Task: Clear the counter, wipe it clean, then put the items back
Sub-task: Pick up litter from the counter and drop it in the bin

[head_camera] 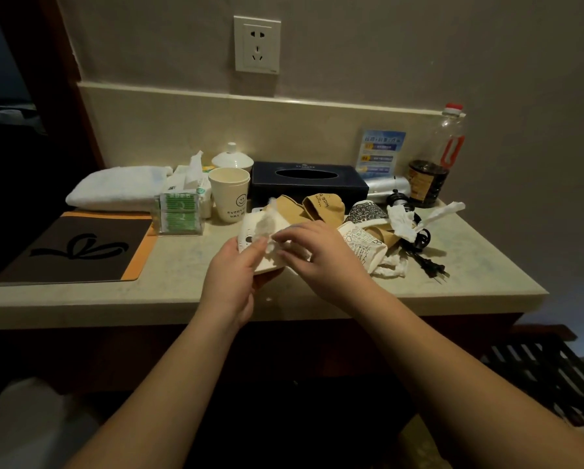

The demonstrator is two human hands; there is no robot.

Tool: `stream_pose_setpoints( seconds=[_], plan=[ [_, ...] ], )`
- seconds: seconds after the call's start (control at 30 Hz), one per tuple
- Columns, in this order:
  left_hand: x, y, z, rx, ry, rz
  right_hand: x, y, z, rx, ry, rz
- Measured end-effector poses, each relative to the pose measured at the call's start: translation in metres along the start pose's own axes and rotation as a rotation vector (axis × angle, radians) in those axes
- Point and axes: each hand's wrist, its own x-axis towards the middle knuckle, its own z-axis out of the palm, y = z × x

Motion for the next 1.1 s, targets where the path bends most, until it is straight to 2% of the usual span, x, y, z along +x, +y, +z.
stream_pose_setpoints(
  seconds=[0.1, 0.17, 0.27, 0.37, 0.5, 0.6, 0.7, 0.77, 0.87, 1.1],
  plan=[
    [0.006, 0.006, -0.011, -0.036, 0.091, 0.001, -0.004, 0.012, -0.016, 0.111, 0.049, 0.133],
    [0.011, 0.01, -0.018, -0.036, 0.139, 0.02, -0.001, 0.024, -0.018, -0.051, -0.005, 0.199],
    [0.015, 0.012, -0.02, -0.028, 0.169, 0.054, 0.005, 0.027, -0.001, -0.42, -0.3, 0.179],
    [0.016, 0.01, -0.018, -0.027, 0.163, 0.072, 0.009, 0.023, 0.014, -0.514, -0.322, 0.153],
    [0.019, 0.007, -0.02, 0.017, 0.159, 0.068, 0.008, 0.019, 0.014, -0.44, -0.3, 0.135],
    [0.02, 0.004, -0.024, 0.026, 0.137, 0.082, 0.004, 0.025, -0.015, -0.243, -0.165, 0.244],
    [0.02, 0.002, -0.027, 0.05, 0.117, 0.085, 0.004, 0.041, -0.055, -0.187, -0.033, 0.372],
    [0.021, 0.0, -0.026, 0.059, 0.11, 0.098, 0.001, 0.056, -0.071, -0.193, -0.062, 0.49],
    [0.021, -0.002, -0.025, 0.113, 0.112, 0.128, -0.004, 0.07, -0.065, -0.28, -0.193, 0.615],
    [0.018, -0.005, -0.026, 0.241, 0.105, 0.157, 0.009, 0.057, -0.051, -0.388, -0.359, 0.657]
  ],
)
